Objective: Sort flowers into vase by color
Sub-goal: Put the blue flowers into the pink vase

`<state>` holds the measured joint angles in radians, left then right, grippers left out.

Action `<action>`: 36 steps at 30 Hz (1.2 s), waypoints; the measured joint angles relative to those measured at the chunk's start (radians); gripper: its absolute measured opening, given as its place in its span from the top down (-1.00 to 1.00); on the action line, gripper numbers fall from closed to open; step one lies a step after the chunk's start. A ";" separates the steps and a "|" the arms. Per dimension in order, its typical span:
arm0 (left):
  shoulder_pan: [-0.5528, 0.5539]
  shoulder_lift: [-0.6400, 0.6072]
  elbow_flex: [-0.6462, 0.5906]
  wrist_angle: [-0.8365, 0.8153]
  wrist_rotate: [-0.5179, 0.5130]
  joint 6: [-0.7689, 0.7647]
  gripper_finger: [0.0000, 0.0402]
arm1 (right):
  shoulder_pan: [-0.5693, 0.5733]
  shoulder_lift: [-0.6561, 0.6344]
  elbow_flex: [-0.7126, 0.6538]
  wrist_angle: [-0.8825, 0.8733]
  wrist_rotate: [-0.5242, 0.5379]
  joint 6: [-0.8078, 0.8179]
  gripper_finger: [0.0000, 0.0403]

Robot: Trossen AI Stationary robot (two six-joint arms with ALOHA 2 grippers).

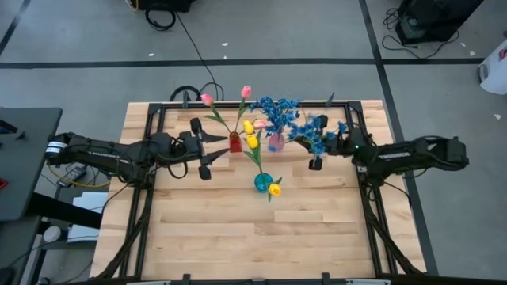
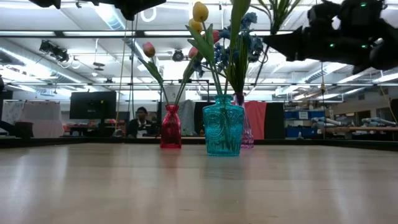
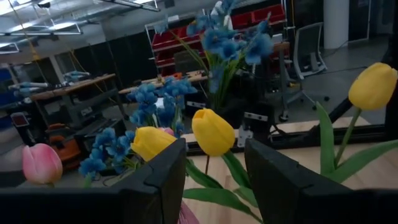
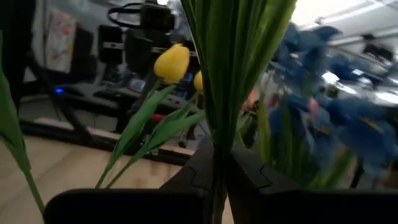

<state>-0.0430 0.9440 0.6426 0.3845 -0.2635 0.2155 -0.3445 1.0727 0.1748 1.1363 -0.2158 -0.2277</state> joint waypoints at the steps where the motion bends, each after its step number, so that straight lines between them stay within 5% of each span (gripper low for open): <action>1: 0.000 0.000 0.000 -0.001 0.000 0.002 0.15 | -0.014 0.018 0.014 0.002 -0.030 -0.016 0.82; 15: 0.004 0.000 0.000 -0.012 -0.006 -0.004 0.15 | -0.123 0.182 0.112 0.068 -0.196 -0.136 0.82; 36: 0.004 0.001 0.000 -0.017 -0.009 0.036 0.15 | -0.122 0.197 0.121 0.058 -0.108 -0.230 0.82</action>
<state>-0.0391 0.9447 0.6426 0.3672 -0.2726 0.2515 -0.4660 1.2694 0.2962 1.1947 -0.3237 -0.4576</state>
